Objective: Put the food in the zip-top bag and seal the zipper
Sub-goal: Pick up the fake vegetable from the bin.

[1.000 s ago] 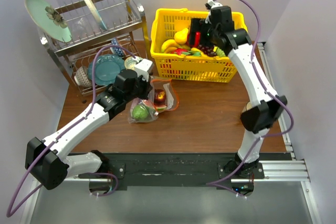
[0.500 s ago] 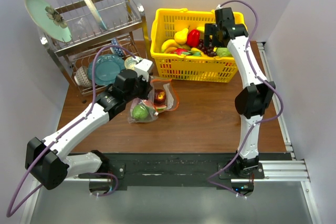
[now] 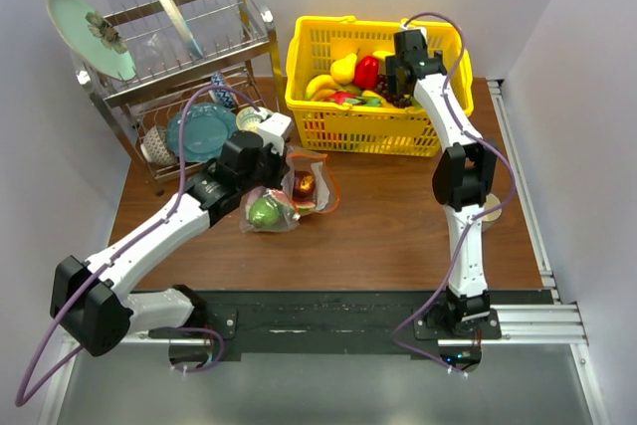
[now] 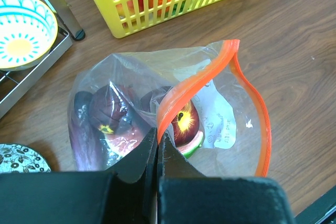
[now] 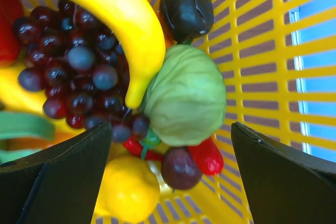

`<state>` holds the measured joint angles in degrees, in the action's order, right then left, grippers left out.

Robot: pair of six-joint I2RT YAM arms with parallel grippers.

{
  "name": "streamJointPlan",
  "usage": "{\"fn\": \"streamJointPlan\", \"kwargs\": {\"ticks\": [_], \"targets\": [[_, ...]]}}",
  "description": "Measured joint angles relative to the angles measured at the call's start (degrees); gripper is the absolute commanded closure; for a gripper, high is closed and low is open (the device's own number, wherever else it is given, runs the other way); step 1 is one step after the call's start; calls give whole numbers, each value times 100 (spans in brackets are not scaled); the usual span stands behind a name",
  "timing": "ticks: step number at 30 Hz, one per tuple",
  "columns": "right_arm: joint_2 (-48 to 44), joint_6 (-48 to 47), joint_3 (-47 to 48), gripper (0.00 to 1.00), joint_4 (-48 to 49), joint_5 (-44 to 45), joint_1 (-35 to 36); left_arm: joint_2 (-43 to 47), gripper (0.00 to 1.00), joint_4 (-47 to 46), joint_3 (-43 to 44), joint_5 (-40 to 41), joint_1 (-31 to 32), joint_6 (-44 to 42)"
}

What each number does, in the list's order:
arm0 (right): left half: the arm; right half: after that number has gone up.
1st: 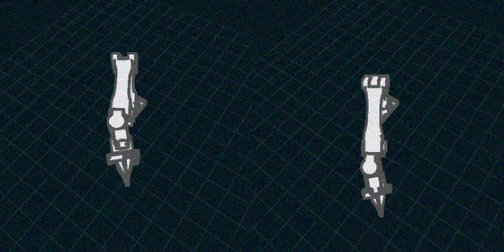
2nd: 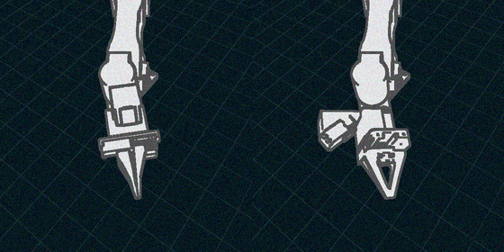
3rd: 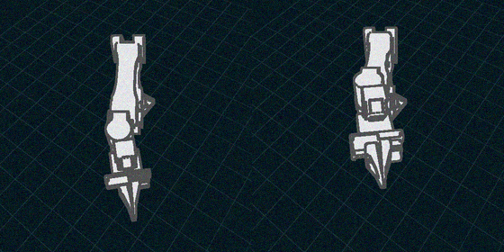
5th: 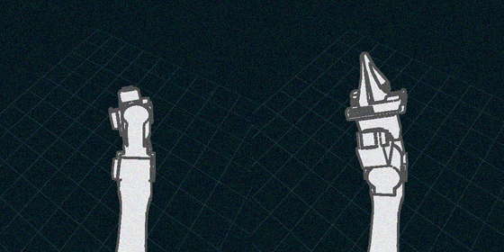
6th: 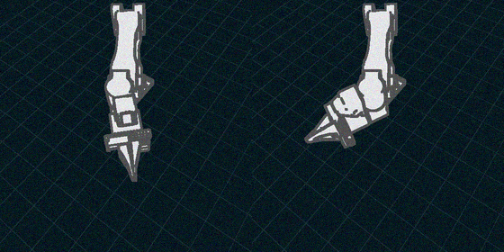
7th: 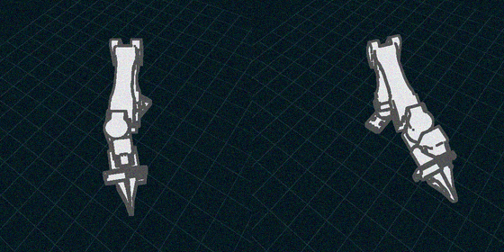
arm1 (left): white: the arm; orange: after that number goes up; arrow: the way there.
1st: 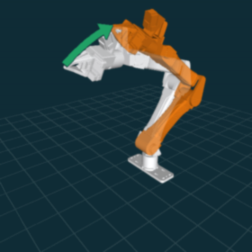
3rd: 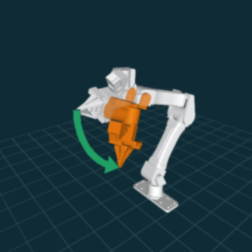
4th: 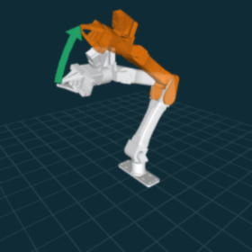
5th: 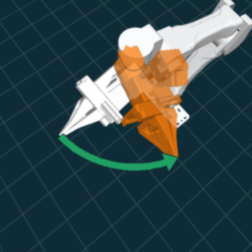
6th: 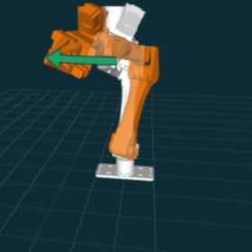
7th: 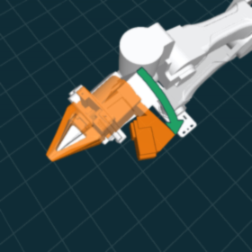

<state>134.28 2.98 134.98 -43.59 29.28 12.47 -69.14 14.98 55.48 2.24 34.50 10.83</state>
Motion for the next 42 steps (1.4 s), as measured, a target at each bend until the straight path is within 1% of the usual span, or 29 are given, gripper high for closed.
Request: {"fn": "streamJointPlan", "kwargs": {"ticks": [7, 9, 10, 13, 14, 16, 17, 18, 21, 24, 28, 30, 34, 39, 42], "targets": [[568, 42, 109, 2, 247, 28, -179, -39, 100, 37, 0, 101, 0, -13], [619, 55, 111, 10, 304, 61, -234, -42, 100, 48, 0, 120, 0, -15], [619, 70, 111, 31, 308, 52, -243, -42, 100, 48, 0, 122, 0, -17], [616, 74, 142, 65, 299, -11, -238, -48, 100, 50, 0, 125, 0, -17], [595, 79, 142, 72, 284, -31, -240, -50, 100, 50, 0, 125, 0, -17], [525, 111, 103, 80, 251, -98, -243, -50, 100, 50, 0, 125, 0, -20], [476, 111, 55, 88, 249, -170, -256, -50, 100, 50, 0, 125, 0, -20], [398, 155, -59, 91, 249, -254, -275, -50, 100, 52, 0, 125, 0, -20], [184, 229, -219, 94, 201, -546, -323, -50, 100, 52, 0, 122, 0, -20], [-195, 308, -330, 100, 101, -894, -337, -50, 100, 52, 0, 122, 0, -20], [-940, 413, -428, 100, 140, -1281, -310, -50, 100, 52, 0, 125, 0, -20], [-1458, 470, -494, 100, 245, -1464, -289, -50, 100, 55, 0, 125, 0, -20], [-2192, 584, -496, 100, 461, -1733, -273, -50, 100, 55, 0, 122, 0, -20], [-2640, 734, -581, 100, 581, -2347, -278, -50, 100, 55, 0, 122, 0, -20], [-2962, 898, -1086, 100, 719, -2988, -280, -50, 100, 55, 0, 125, 0, -20]]}}
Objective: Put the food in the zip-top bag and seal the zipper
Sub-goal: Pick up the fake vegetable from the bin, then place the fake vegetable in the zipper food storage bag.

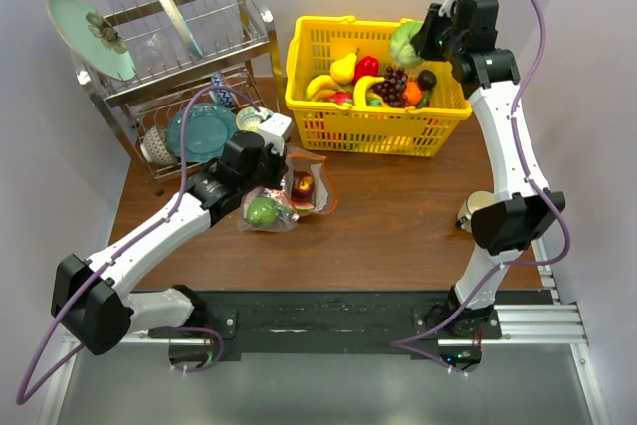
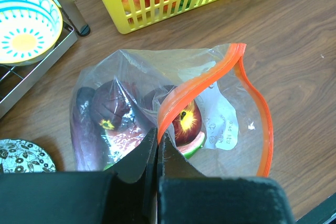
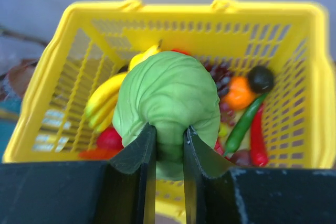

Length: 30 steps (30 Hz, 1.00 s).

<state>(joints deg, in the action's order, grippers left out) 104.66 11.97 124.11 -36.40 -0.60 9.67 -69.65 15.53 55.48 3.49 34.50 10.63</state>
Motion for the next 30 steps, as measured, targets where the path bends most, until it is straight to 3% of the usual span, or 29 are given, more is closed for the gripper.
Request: {"fn": "streamJointPlan", "kwargs": {"ticks": [4, 8, 12, 23, 30], "targets": [[-608, 345, -1156, 100, 372, -1248, 0, 0, 100, 2, 0, 0, 0, 0], [-1499, 997, -2907, 100, 1386, -2671, 50, 0, 100, 2, 0, -2, 0, 0], [-2223, 1488, -4201, 100, 2103, -3497, 286, 0, 100, 4, 0, -2, 0, 0], [-3362, 2151, -6795, 100, 3611, -3917, 1641, 0, 100, 7, 0, -4, 0, 0], [-3165, 2736, -7709, 100, 4557, -3609, 1967, 0, 100, 7, 0, -7, 0, 0]]}}
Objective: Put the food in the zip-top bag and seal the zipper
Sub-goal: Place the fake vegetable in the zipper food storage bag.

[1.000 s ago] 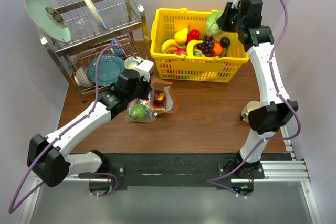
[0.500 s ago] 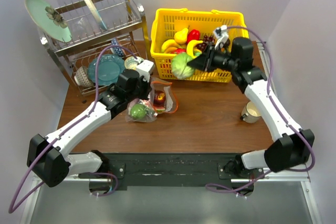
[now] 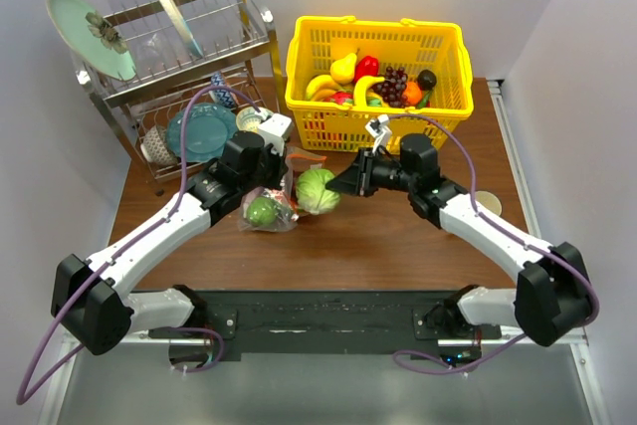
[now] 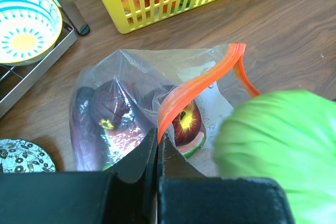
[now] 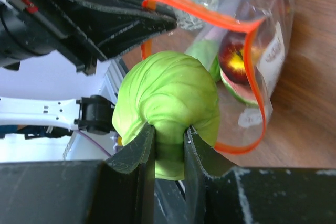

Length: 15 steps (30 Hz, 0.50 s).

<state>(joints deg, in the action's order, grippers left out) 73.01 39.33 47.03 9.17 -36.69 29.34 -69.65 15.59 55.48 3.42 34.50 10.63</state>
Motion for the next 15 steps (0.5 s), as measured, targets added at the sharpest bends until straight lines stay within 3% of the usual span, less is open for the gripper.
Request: {"fn": "streamJointPlan", "kwargs": {"ticks": [7, 15], "targets": [[894, 254, 90, 100, 857, 280, 289, 9, 100, 2, 0, -28, 0, 2], [1576, 361, 282, 100, 1115, 627, 579, 463, 100, 149, 114, -173, 61, 28]]}}
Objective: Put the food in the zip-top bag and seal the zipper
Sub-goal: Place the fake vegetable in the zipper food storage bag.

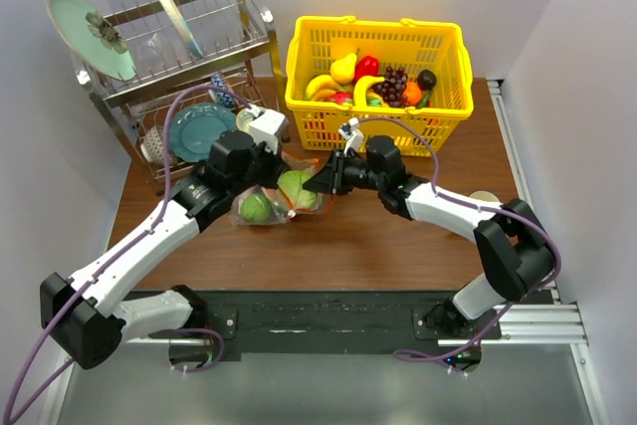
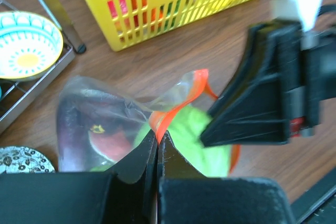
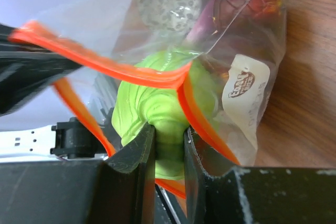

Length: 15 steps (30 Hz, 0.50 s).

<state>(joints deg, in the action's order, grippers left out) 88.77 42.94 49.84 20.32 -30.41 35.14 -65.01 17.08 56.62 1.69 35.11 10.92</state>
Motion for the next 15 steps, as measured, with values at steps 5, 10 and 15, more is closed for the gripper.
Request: {"fn": "streamJointPlan", "kwargs": {"ticks": [5, 10, 15], "targets": [[138, 76, 363, 100, 297, 81, 391, 50, 100, 203, 382, -214, 22, 7], [243, 251, 428, 83, 758, 284, 765, 31, 100, 203, 396, -431, 26, 68], [378, 393, 422, 24, 901, 691, 914, 31, 100, 297, 400, -540, 26, 149]]}}
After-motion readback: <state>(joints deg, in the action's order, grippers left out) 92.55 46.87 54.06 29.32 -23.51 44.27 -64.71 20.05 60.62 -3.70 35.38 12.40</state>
